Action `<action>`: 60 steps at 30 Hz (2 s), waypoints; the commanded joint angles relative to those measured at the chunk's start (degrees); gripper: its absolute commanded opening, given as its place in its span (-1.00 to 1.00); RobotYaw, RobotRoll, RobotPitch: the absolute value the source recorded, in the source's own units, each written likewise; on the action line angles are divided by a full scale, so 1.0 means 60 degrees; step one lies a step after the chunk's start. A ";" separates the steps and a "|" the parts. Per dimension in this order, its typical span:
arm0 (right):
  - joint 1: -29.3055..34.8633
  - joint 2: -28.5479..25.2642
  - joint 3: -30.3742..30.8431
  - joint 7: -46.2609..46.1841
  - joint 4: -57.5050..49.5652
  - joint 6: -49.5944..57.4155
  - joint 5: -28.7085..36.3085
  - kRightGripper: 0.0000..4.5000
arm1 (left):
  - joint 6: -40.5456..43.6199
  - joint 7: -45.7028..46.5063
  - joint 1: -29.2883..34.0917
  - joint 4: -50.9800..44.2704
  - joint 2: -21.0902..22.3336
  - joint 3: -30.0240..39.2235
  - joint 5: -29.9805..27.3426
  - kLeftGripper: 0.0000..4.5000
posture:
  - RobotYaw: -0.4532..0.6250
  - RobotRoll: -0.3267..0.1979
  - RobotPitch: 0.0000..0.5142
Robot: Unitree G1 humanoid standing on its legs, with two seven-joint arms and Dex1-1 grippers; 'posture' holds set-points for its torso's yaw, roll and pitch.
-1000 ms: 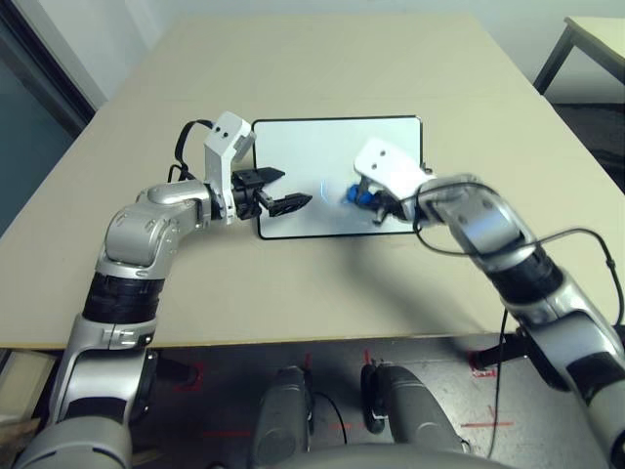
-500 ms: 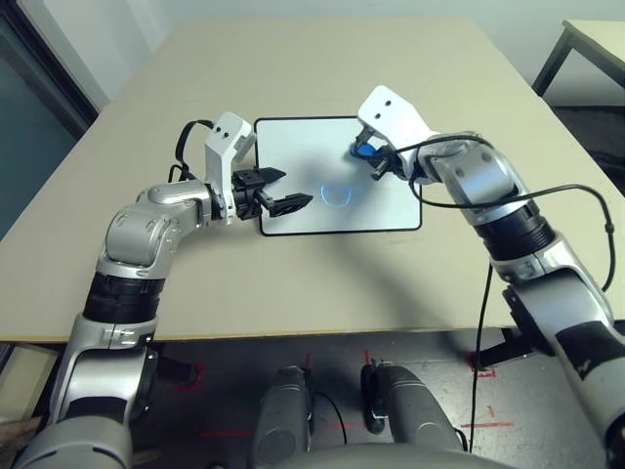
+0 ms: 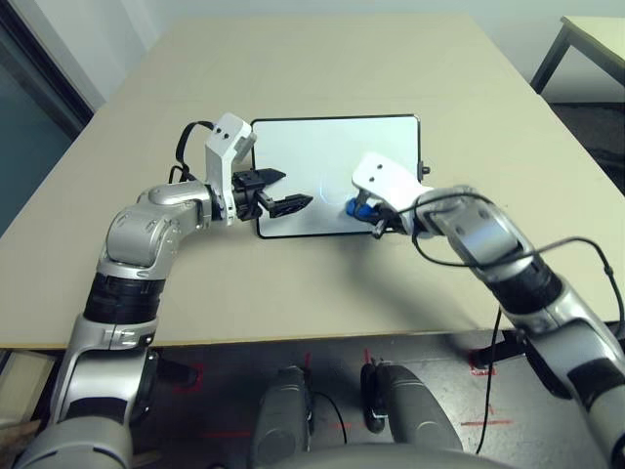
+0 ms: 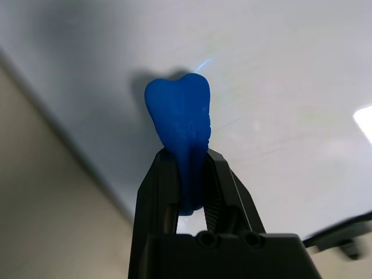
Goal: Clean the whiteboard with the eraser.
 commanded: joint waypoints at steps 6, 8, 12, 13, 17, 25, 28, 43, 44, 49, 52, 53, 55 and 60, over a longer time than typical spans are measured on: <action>-0.0093 -0.0013 -0.0458 -0.0317 0.1614 -0.1037 -0.0499 -0.75 | 0.0047 -0.0011 0.0099 0.0001 0.0024 -0.0033 -0.0020 1.00 | -0.24 0.25 -0.45; 0.0561 -0.0039 -0.0132 -0.0073 0.0576 -0.0472 -0.0431 -0.75 | 0.0063 -0.0007 0.0103 -0.0015 0.0028 -0.0033 -0.0027 1.00 | -0.24 0.25 -0.45; 0.1651 -0.0190 0.0234 0.0172 -0.1451 0.0681 -0.0289 -0.75 | 0.0068 -0.0010 0.0083 -0.0015 0.0043 -0.0029 -0.0035 1.00 | -0.24 0.25 -0.45; 0.1837 -0.0228 0.0278 0.0206 -0.1863 0.0950 -0.0251 -0.75 | 0.0062 -0.0015 0.0072 -0.0002 0.0048 -0.0029 -0.0034 1.00 | -0.24 0.25 -0.45; 0.2158 -0.0325 0.0308 0.0236 -0.2678 0.1581 -0.0146 -0.75 | 0.0038 -0.0024 0.0054 0.0021 0.0044 -0.0043 -0.0023 1.00 | -0.25 0.25 -0.46; 0.0073 0.0545 -0.2752 -0.1002 -0.1003 0.0806 0.0344 -0.75 | -0.2533 0.1412 -0.0817 0.0927 -0.0814 0.1328 0.0323 1.00 | -0.25 0.25 -0.49; -0.1357 0.0501 -0.4483 -0.2258 0.0437 -0.0198 0.0400 -0.75 | -0.4165 0.2630 -0.1380 0.1621 -0.1147 0.2475 0.0438 1.00 | -0.24 0.25 -0.50; 0.1695 0.0255 -0.6032 -0.4005 0.0806 0.0844 0.0550 -0.75 | -0.7450 0.4673 -0.0101 0.5215 -0.0693 0.4252 0.1117 1.00 | -0.23 0.25 -0.56; 0.2047 0.0396 -0.6020 -0.4060 0.0548 0.1073 0.0580 -0.75 | -0.7341 0.4643 0.0058 0.5204 -0.0781 0.4202 0.1077 1.00 | -0.23 0.25 -0.55; 0.2648 0.0637 -0.5752 -0.4038 0.0135 0.1601 0.0695 -0.75 | -0.6805 0.4546 0.0403 0.5106 -0.1062 0.3976 0.0987 1.00 | -0.21 0.25 -0.53; 0.2636 0.0539 -0.5441 -0.3768 0.0380 0.1793 0.0765 -0.75 | -0.6597 0.4544 0.0460 0.5007 -0.1189 0.3797 0.1003 1.00 | -0.19 0.25 -0.52; 0.2615 0.0488 -0.5322 -0.3652 0.0522 0.1818 0.0785 -0.75 | -0.6509 0.4537 0.0442 0.5014 -0.1221 0.3751 0.0990 1.00 | -0.19 0.25 -0.52; 0.2535 0.0458 -0.5329 -0.3520 0.0921 0.1483 0.0824 -0.75 | -0.6467 0.4584 0.0368 0.5049 -0.1296 0.3670 0.1012 1.00 | -0.18 0.25 -0.54; 0.2133 0.0333 -0.5721 -0.3511 0.1808 -0.0847 0.0820 0.00 | -0.6451 0.4618 0.0096 0.5163 -0.1335 0.3525 0.1030 1.00 | -0.18 0.25 -0.58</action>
